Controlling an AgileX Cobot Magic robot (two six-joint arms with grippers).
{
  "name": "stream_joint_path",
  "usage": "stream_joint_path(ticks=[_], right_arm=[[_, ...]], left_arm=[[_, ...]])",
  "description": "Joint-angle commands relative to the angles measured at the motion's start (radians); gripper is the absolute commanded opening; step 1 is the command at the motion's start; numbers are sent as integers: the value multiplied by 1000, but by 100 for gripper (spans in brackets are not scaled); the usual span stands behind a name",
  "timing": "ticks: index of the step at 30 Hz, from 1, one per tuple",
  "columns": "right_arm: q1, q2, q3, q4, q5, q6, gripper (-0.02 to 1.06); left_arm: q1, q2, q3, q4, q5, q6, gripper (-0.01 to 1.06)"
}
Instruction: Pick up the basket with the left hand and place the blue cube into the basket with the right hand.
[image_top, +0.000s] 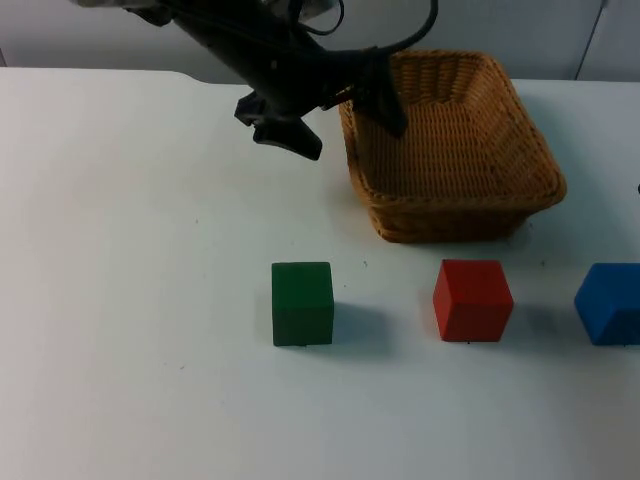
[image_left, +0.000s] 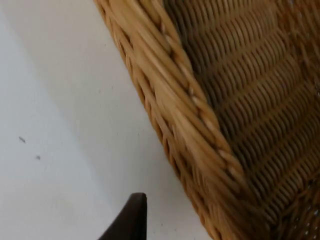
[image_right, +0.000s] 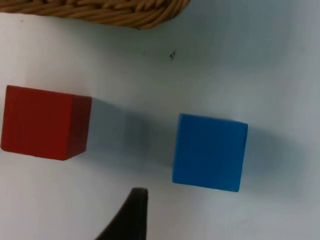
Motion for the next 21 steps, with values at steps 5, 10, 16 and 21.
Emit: stream_joint_path(ticks=[5, 10, 16, 21], right_arm=[[5, -3, -7, 5, -14, 0, 101], [5, -3, -7, 5, -14, 0, 101], [5, -3, -7, 4, -23, 0, 101], [5, -3, -7, 4, -32, 0, 101]], left_arm=[[-20, 2, -9, -12, -66, -32, 102], [-21, 23, -9, -15, -72, -62, 101], [-21, 69, -9, -41, -82, -81, 101], [-27, 86, -9, -74, -98, -81, 101]])
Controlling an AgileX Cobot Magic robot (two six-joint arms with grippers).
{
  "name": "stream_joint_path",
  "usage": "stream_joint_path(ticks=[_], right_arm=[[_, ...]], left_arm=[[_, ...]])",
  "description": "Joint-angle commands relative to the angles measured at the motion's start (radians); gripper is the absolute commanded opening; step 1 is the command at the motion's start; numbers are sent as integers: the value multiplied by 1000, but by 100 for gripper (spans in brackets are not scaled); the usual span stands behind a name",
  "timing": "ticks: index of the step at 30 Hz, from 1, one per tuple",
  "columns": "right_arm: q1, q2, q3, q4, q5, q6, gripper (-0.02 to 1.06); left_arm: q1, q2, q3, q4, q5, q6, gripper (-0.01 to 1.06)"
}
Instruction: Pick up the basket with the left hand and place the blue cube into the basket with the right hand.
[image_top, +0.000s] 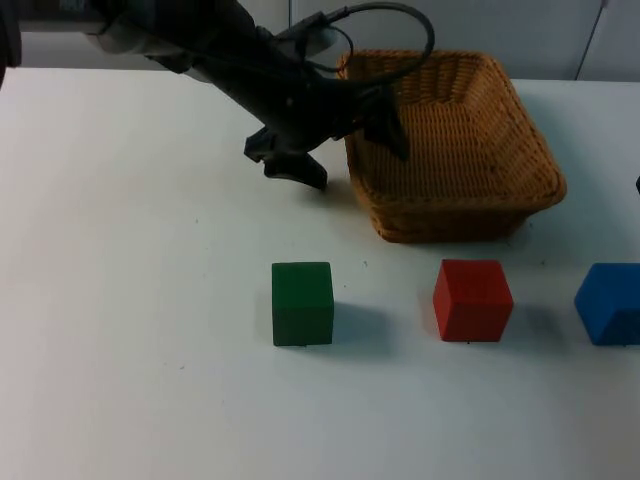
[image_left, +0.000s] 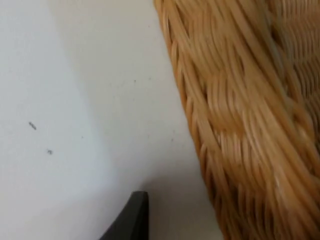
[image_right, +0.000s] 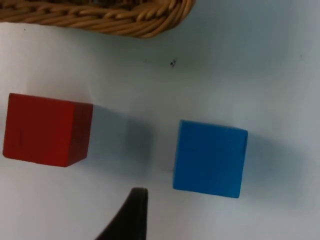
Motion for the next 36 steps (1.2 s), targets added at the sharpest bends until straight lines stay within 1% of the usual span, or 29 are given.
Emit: stream_joint_path(ticks=[1, 3, 4, 6, 7, 11, 12, 16, 17, 19, 20, 21, 22, 26, 27, 28, 29, 36], right_arm=[[5, -3, -7, 2, -14, 0, 101], [5, -3, -7, 2, -18, 0, 101], [5, -3, -7, 2, -22, 0, 101], [5, -3, -7, 2, -25, 0, 101], [5, -3, -7, 2, -25, 0, 101], [5, -3, -7, 2, -35, 2, 101], [5, -3, -7, 2, -35, 2, 101], [5, -3, -7, 2, -37, 4, 101], [5, -3, -7, 2, -37, 4, 101], [5, -3, -7, 2, -37, 4, 101], [5, -3, -7, 2, -37, 4, 101], [5, -3, -7, 2, -37, 4, 101], [5, -3, -7, 2, -37, 4, 101], [5, -3, -7, -3, -40, 20, 101], [5, -3, -7, -3, -40, 20, 101], [5, -3, -7, -3, -40, 20, 101], [5, -3, -7, -3, -42, 20, 101], [5, -3, -7, -3, -48, 20, 101]], left_arm=[[-12, 7, -7, -20, -11, -7, 101], [-17, 7, -7, -22, -40, -8, 100], [-17, 7, -7, -25, -42, -10, 99], [-19, 7, -7, -27, -44, -13, 92], [-19, 7, -7, -27, -44, -13, 92], [-21, 7, -7, -27, -58, -45, 71], [-21, 7, -7, -27, -58, -45, 71], [-27, 7, -7, -27, -102, -45, 49], [-27, 7, -7, -27, -102, -45, 49], [-28, 7, -7, -55, -133, -54, 39], [-28, 7, -7, -100, -167, -60, 31], [-28, 7, -7, -122, -189, -60, 26], [-28, 7, -7, -122, -189, -60, 26], [-28, 7, -7, -172, -254, -60, 6], [-28, 7, -7, -172, -254, -60, 6], [-28, 7, -7, -182, -265, -60, 2], [-28, 7, -7, -187, -279, -60, 0], [-28, 5, -7, -213, -302, -68, 0]])
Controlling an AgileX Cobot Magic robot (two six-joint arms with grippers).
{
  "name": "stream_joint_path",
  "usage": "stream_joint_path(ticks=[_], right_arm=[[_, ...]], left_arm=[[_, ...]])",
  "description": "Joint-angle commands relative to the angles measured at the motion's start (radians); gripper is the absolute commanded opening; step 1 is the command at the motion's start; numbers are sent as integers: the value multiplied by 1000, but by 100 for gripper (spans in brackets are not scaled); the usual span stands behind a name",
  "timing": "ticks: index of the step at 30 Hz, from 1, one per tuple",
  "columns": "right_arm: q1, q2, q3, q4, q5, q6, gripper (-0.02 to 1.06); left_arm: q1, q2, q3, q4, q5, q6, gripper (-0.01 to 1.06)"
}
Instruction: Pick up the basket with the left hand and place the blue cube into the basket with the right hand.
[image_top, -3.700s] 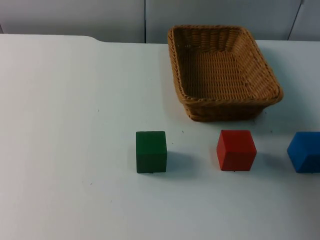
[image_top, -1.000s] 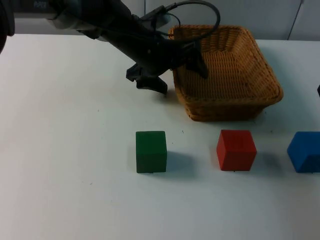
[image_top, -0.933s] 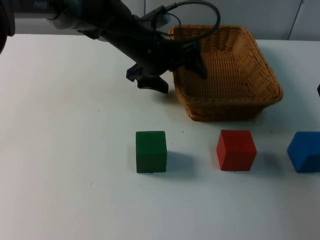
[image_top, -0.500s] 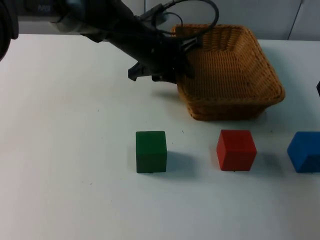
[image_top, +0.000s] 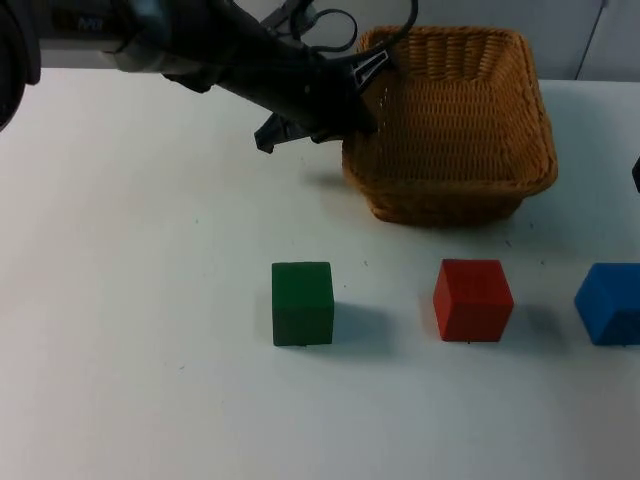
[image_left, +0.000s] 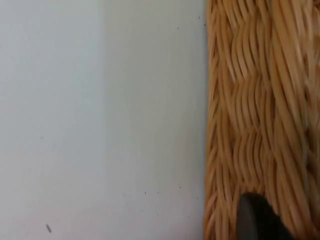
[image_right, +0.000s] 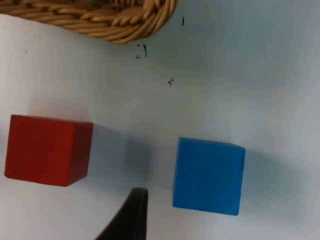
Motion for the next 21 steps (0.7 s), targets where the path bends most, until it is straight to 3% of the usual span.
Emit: stream_joint_path(ticks=[1, 6, 8, 16, 21], right_arm=[[5, -3, -7, -3, -15, 2, 101], [5, -3, -7, -3, -13, 2, 101], [5, -3, -7, -3, -9, 2, 101], [5, -3, -7, -3, -10, 5, 101], [5, -3, -7, -3, -10, 8, 101]], left_arm=[[-5, -16, -7, -38, -16, -22, 0], [-3, -61, -7, 30, -23, -97, 0], [7, -93, -7, 142, -9, -233, 0], [11, -206, -5, 497, 161, -485, 0], [23, -262, -5, 519, 271, -511, 0]])
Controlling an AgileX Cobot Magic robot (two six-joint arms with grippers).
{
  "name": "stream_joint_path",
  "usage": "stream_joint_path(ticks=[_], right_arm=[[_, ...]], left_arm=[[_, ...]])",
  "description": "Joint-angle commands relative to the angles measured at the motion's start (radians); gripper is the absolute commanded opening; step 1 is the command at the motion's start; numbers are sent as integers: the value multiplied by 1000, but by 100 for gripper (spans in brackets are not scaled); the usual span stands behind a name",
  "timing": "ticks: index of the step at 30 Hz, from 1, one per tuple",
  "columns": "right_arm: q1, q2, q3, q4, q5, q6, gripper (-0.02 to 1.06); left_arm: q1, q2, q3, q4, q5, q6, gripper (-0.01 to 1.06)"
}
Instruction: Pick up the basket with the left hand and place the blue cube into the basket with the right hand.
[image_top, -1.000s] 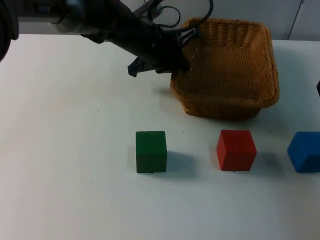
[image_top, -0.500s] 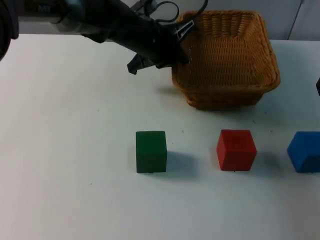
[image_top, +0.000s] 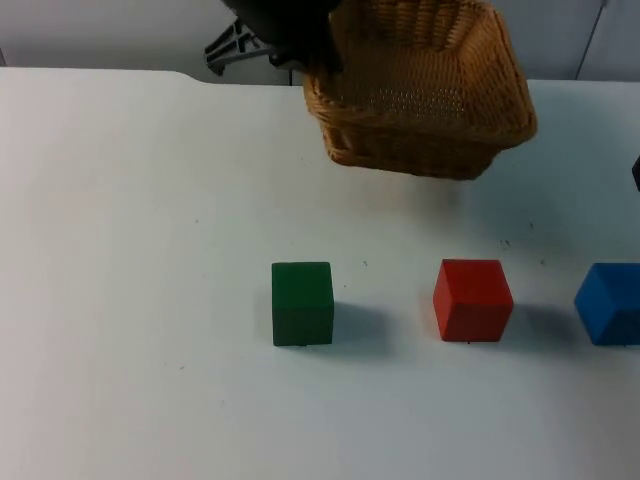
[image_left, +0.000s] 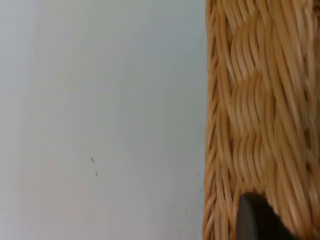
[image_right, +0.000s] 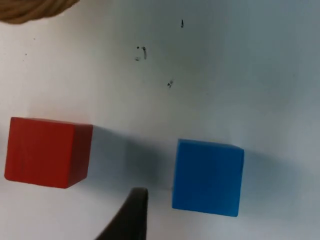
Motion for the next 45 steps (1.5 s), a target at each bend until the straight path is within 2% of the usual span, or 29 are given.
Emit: stream_joint_path(ticks=[1, 5, 6, 8, 9, 14, 15, 20, 21, 23, 29, 37, 45], right_arm=[[5, -3, -7, -3, -6, 5, 101], [5, -3, -7, -3, -6, 7, 101], [5, -3, -7, -3, -6, 7, 101], [5, -3, -7, -3, -6, 7, 101], [5, -3, -7, -3, -6, 7, 101], [5, -3, -7, 5, -10, 7, 101], [5, -3, -7, 5, -10, 7, 101], [5, -3, -7, 35, -8, 7, 101], [5, -3, -7, 35, -8, 7, 101], [5, -3, -7, 49, -1, 7, 101], [5, 7, -5, 53, -4, 7, 101], [5, 89, 5, 57, -25, 7, 101], [5, 139, 5, 77, -32, 1, 101]], left_arm=[[2, -46, -7, -6, 34, -27, 0], [0, -112, 51, 1, -8, -73, 0], [0, -137, 88, 1, -47, -90, 0], [0, -223, 244, -12, -151, -106, 0], [0, -223, 244, -12, -151, -106, 0], [0, -407, 594, -91, -338, -56, 0], [0, -407, 594, -91, -338, -56, 0], [5, -590, 895, -95, -402, 3, 0], [5, -590, 895, -95, -402, 3, 0], [5, -654, 988, -95, -437, 11, 0], [7, -804, 1148, -108, -440, 44, 0], [7, -899, 1281, -135, -420, 44, 0], [16, -964, 1362, -137, -420, 68, 0]])
